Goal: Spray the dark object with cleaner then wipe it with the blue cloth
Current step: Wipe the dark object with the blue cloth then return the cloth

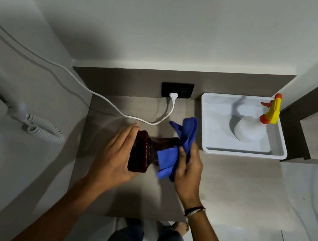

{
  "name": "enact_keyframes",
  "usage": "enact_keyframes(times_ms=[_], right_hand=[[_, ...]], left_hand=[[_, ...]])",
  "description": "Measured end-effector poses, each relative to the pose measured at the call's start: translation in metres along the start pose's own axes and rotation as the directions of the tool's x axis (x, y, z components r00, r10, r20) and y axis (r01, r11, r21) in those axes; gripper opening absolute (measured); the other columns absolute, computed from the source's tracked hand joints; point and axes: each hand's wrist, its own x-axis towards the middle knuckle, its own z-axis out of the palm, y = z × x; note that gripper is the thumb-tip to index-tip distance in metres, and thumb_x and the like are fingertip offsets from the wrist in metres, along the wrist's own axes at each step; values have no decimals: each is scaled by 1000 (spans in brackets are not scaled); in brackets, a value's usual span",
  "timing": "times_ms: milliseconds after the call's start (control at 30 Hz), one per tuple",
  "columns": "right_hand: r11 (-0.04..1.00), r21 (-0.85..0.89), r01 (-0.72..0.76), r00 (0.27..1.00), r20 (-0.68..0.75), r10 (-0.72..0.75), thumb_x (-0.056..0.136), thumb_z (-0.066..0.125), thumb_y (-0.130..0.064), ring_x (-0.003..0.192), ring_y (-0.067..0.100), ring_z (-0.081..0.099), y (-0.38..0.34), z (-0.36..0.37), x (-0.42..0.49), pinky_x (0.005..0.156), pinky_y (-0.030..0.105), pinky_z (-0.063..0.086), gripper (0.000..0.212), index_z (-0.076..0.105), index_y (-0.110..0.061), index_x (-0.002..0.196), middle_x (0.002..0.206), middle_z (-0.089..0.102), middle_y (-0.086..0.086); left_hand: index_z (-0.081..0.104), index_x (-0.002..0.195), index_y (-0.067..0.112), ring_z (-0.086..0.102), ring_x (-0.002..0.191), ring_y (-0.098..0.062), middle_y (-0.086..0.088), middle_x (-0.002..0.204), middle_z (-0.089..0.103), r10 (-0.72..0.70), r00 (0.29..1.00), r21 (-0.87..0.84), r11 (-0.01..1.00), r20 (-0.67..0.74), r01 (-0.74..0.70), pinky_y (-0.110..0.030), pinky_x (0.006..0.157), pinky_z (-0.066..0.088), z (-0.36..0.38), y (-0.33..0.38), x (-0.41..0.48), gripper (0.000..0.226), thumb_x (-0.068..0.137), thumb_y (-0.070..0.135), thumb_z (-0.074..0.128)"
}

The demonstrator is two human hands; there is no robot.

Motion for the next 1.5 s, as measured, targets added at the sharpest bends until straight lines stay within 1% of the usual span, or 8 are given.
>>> enact_keyframes(times_ms=[200, 333, 567, 733, 867, 1000, 1233, 1500], right_hand=[[908, -207, 363, 816, 542, -202, 103, 50, 10, 171, 20, 8, 17, 11, -29, 139, 42, 18, 80, 16, -20, 170, 181, 6, -1], [920, -371, 125, 891, 450, 61, 96, 51, 21, 170, 24, 3, 34, -6, -13, 138, 49, 17, 89, 18, -15, 170, 178, -2, -4], [940, -77, 334, 807, 538, -242, 101, 53, 13, 171, 20, 6, 12, 39, -40, 139, 46, 14, 96, 8, -31, 173, 184, 1, -4], [910, -362, 203, 891, 453, -18, 101, 47, 6, 171, 24, -3, 32, 4, -13, 139, 53, 12, 81, 17, -22, 171, 182, -1, -2], [979, -63, 193, 869, 474, -141, 108, 48, -20, 170, 15, 12, -3, 37, -38, 139, 41, 15, 65, 30, -39, 168, 181, 17, -14], [892, -205, 402, 821, 513, -252, 95, 59, 18, 171, 21, 2, 18, 27, -37, 139, 45, 11, 104, 10, -29, 173, 184, -1, -4], [943, -38, -332, 909, 253, 330, 112, 43, 4, 130, 40, 66, 27, -27, 12, 118, 53, 51, 46, 49, -4, 157, 144, 66, 22], [639, 374, -673, 739, 289, 609, 117, 38, -10, 136, 58, 59, 19, -19, 26, 118, 72, 44, 37, 58, 4, 145, 143, 65, 36]], left_hand=[[47, 155, 0, 62, 132, -39, -20, 148, 60, -74, 997, -105, 992, -35, 70, -45, 107, 50, 3, -8, 6, 114, 58, 18, 104], [40, 160, 19, 55, 137, -27, -6, 154, 54, -132, 991, -123, 984, -9, 130, -39, 106, 53, -1, -15, 8, 116, 62, 31, 101], [48, 151, 7, 58, 135, -15, 11, 149, 56, -72, 996, -285, 957, -47, 56, -16, 115, 38, 10, -22, 3, 93, 70, 38, 83], [38, 159, 18, 53, 133, -23, -5, 152, 51, -195, 981, -195, 962, 11, 194, -31, 99, 48, 6, -26, -5, 116, 61, 25, 100], [47, 155, 6, 58, 136, -33, -14, 150, 57, -169, 986, -266, 950, -2, 162, -42, 110, 50, 8, -17, 3, 105, 64, 15, 97], [46, 156, 2, 58, 136, -37, -17, 149, 57, -197, 980, -183, 964, -3, 193, -41, 111, 49, 8, -25, -4, 113, 59, 17, 102], [39, 160, 34, 53, 135, -10, 13, 149, 53, -305, 952, -359, 891, -25, 276, -29, 108, 45, 7, -19, 1, 112, 68, 32, 101], [-6, 163, 62, 18, 165, -25, 9, 182, 0, -269, 934, -313, 888, 237, 336, -58, 126, 34, -18, -8, 4, 137, 54, 102, 67]])
